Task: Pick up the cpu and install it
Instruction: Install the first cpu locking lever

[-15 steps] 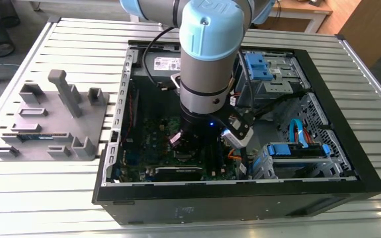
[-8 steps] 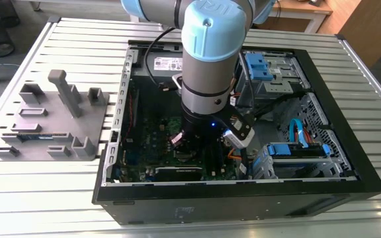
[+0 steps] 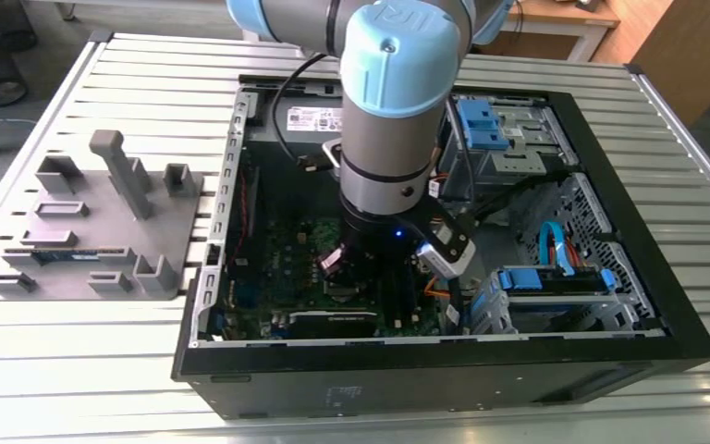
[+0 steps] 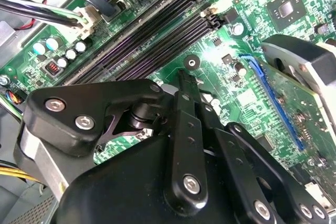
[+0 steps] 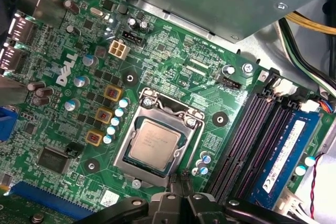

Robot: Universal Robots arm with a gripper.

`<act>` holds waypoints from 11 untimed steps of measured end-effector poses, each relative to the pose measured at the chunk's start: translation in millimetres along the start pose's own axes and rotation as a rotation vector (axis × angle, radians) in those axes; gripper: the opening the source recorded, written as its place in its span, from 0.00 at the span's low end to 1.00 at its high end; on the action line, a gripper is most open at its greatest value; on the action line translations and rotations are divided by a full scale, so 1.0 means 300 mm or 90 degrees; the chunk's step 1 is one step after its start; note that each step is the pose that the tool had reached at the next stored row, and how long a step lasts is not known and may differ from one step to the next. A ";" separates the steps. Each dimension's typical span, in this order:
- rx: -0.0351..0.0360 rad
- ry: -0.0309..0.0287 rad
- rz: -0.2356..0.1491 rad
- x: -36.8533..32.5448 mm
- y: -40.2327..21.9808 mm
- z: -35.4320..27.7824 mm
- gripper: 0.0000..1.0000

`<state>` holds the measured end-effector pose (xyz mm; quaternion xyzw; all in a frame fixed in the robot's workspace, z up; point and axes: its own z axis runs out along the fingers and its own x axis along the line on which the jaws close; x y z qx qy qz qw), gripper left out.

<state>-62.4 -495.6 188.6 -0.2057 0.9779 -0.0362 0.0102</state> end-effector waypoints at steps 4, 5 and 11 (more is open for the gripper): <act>-0.0002 -0.0002 -0.001 -0.003 -0.001 0.004 0.11; -0.0002 -0.0002 -0.001 -0.003 -0.001 0.004 0.11; -0.0005 -0.0004 0.000 -0.003 -0.002 -0.017 0.11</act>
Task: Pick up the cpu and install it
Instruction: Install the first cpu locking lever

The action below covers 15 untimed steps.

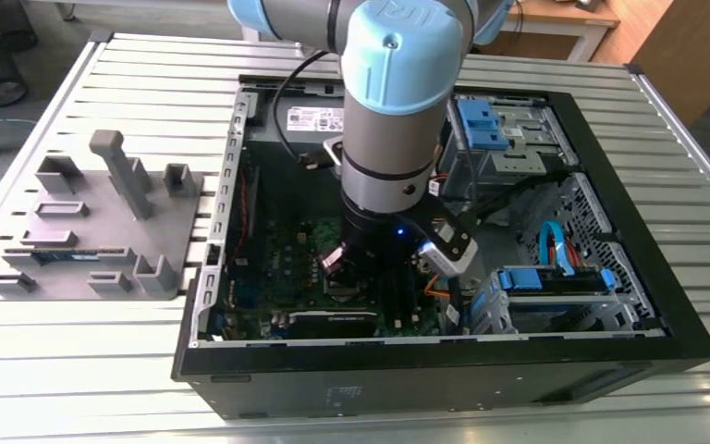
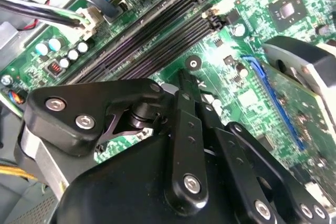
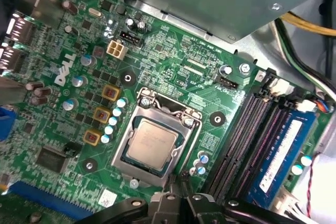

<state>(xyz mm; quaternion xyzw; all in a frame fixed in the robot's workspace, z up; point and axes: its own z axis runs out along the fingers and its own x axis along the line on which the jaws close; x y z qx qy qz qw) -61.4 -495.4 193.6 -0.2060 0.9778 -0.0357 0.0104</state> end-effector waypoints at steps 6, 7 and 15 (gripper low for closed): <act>0.0003 0.0003 0.000 0.000 -0.003 -0.039 0.11; 0.0002 0.0002 0.000 0.000 -0.003 -0.039 0.11; 0.0007 -0.0004 0.003 0.041 0.023 -0.041 0.11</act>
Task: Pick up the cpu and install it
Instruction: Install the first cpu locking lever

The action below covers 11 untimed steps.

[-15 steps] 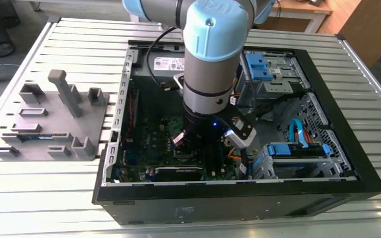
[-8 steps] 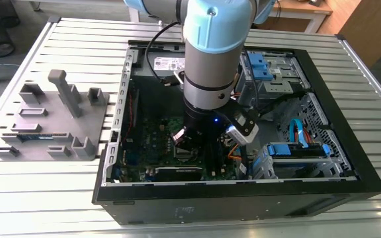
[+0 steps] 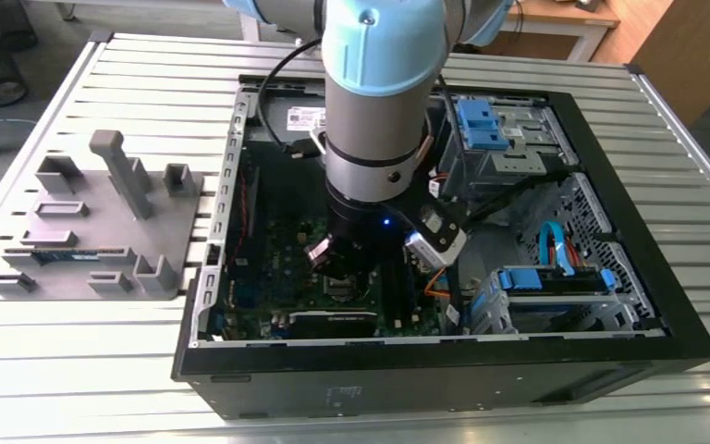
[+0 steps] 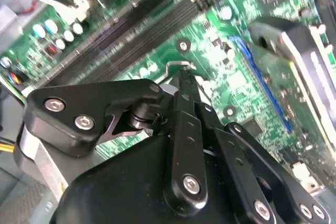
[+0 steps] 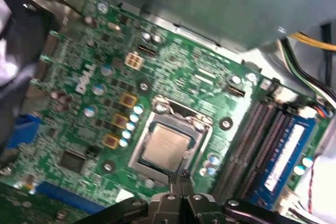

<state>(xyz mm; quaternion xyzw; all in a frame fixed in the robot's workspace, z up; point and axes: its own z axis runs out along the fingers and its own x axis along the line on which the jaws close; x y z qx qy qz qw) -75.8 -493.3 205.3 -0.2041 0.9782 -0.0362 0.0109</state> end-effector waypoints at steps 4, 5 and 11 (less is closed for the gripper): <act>0.0003 -0.0005 0.003 0.019 0.018 -0.001 0.11; 0.0003 -0.0006 0.003 0.020 0.019 -0.002 0.11; 0.0002 -0.0010 0.003 0.020 0.016 -0.068 0.11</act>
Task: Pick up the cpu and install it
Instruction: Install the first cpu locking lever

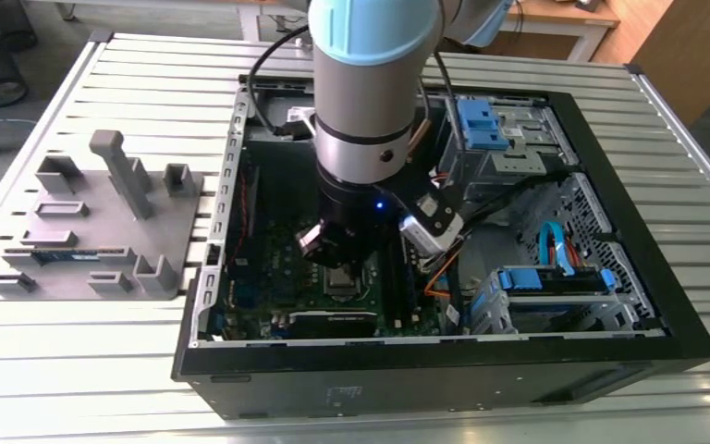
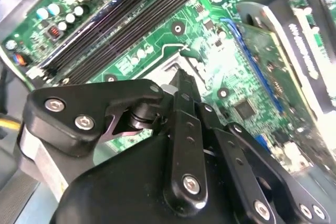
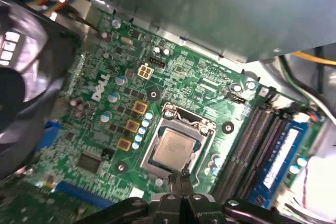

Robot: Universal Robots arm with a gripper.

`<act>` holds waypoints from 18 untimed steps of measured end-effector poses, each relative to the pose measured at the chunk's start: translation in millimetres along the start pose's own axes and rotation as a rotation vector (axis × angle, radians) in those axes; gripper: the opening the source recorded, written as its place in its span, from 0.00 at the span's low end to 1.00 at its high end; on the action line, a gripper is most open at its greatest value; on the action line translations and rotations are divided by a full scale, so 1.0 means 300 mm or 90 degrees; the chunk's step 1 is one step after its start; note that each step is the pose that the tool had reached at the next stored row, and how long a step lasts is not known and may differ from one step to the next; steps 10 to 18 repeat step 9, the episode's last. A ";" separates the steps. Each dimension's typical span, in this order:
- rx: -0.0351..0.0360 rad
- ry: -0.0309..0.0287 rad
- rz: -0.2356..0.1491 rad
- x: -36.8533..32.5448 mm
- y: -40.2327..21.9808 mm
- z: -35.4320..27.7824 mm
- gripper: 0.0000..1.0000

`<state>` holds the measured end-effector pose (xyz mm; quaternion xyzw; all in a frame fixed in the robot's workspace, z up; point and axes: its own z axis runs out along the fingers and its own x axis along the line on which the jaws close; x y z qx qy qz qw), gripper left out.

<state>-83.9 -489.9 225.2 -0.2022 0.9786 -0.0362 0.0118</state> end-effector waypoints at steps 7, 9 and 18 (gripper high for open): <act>0.0002 -0.0007 0.000 0.000 -0.001 -0.024 0.11; 0.0003 -0.0007 0.000 0.000 -0.001 -0.024 0.11; 0.0003 -0.0007 0.000 0.000 -0.001 -0.024 0.11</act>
